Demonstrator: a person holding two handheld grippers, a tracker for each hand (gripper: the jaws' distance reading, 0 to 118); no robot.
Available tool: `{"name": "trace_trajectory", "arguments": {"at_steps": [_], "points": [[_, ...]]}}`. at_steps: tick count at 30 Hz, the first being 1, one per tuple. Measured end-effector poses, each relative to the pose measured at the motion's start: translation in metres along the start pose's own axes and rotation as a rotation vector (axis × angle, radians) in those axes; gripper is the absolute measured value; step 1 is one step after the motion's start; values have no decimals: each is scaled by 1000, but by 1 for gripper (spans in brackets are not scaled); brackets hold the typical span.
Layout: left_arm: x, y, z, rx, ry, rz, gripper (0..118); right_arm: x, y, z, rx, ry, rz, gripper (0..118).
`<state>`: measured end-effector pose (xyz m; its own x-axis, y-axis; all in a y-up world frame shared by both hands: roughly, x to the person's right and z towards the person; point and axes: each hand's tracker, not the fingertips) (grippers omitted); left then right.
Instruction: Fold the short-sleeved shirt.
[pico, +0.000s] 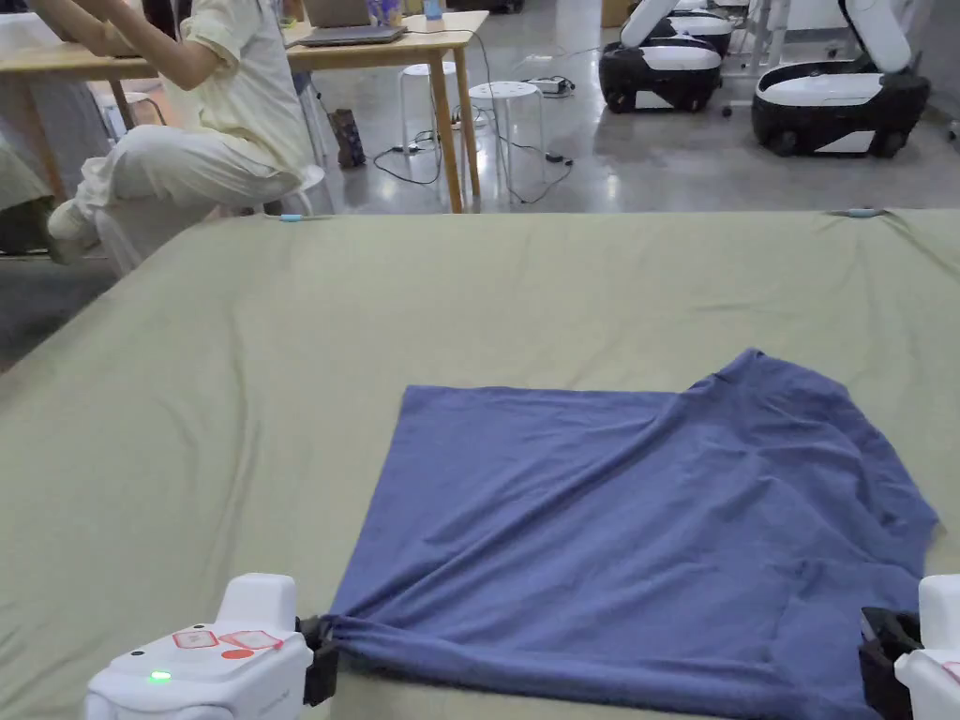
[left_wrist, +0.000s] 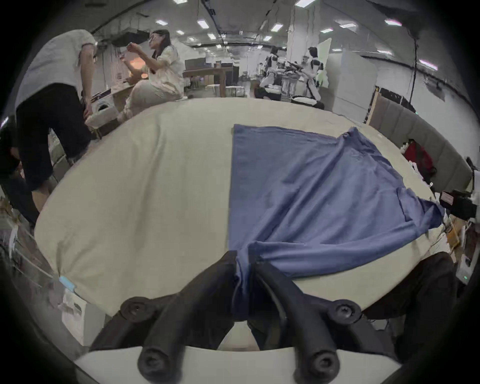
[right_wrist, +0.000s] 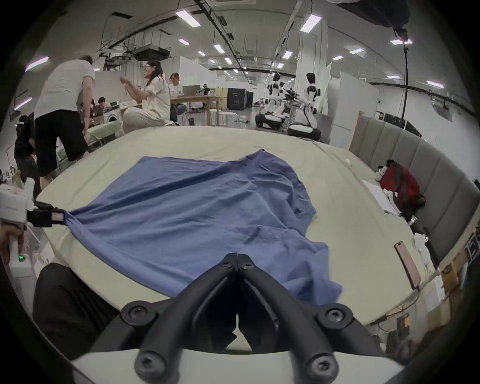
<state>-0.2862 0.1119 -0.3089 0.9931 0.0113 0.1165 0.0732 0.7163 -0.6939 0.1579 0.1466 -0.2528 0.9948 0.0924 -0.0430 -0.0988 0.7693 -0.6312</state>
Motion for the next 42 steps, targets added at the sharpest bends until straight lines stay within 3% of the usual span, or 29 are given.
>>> {"name": "trace_trajectory", "arguments": {"at_steps": [3, 7, 8, 9, 10, 11, 12, 15, 17, 20, 21, 22, 23, 24, 25, 27, 33, 37, 42], "points": [[15, 3, 5, 11, 77, -106, 4, 31, -4, 4, -75, -49, -14, 0], [22, 3, 9, 25, 61, -78, 4, 74, -23, 11, -134, -119, -7, 0], [24, 2, 10, 28, 65, -77, 4, 81, -27, 13, -134, -131, -10, 5], [27, 2, 12, 30, 66, -81, 4, 89, -32, 15, -130, -129, -13, 23], [29, 1, 14, 31, 66, -82, 4, 96, -37, 15, -124, -133, -21, 58], [30, 1, 15, 31, 64, -80, 4, 102, -41, 13, -112, -132, -36, 103], [30, 1, 15, 30, 63, -80, 4, 108, -48, 7, -130, -129, -46, 118], [33, 0, 17, 25, 69, -80, 4, 110, -56, -2, -101, -76, -20, 118], [36, -1, 18, 24, 70, -78, 4, 108, -53, -5, -100, -50, -36, 105], [41, -2, 21, 20, 70, -80, 4, 99, -52, -17, -105, 4, -1, 104], [42, -3, 22, 19, 72, -80, 4, 97, -52, -20, -124, 33, 20, 96], [39, -3, 18, 16, 72, -80, 4, 96, -51, -23, -157, 63, 23, 75], [39, -4, 18, 14, 74, -80, 4, 96, -51, -25, -166, 51, 20, 16], [40, -5, 18, 13, 77, -83, 4, 94, -50, -27, -172, -11, 29, 4], [39, -5, 18, 13, 81, -87, 4, 95, -48, -24, -154, -33, 32, 4], [37, -2, 18, 11, 85, -94, 4, 103, -41, -17, -144, 37, -38, 4], [26, 32, 19, 44, 125, -108, 4, 109, -1, 0, -6, -62, -49, 4], [23, 71, 9, 57, 118, -104, 4, 103, 40, -10, -4, -117, 31, 4], [28, 124, -36, -8, 140, -117, 4, 99, 83, -58, -37, -167, 71, 4]]}}
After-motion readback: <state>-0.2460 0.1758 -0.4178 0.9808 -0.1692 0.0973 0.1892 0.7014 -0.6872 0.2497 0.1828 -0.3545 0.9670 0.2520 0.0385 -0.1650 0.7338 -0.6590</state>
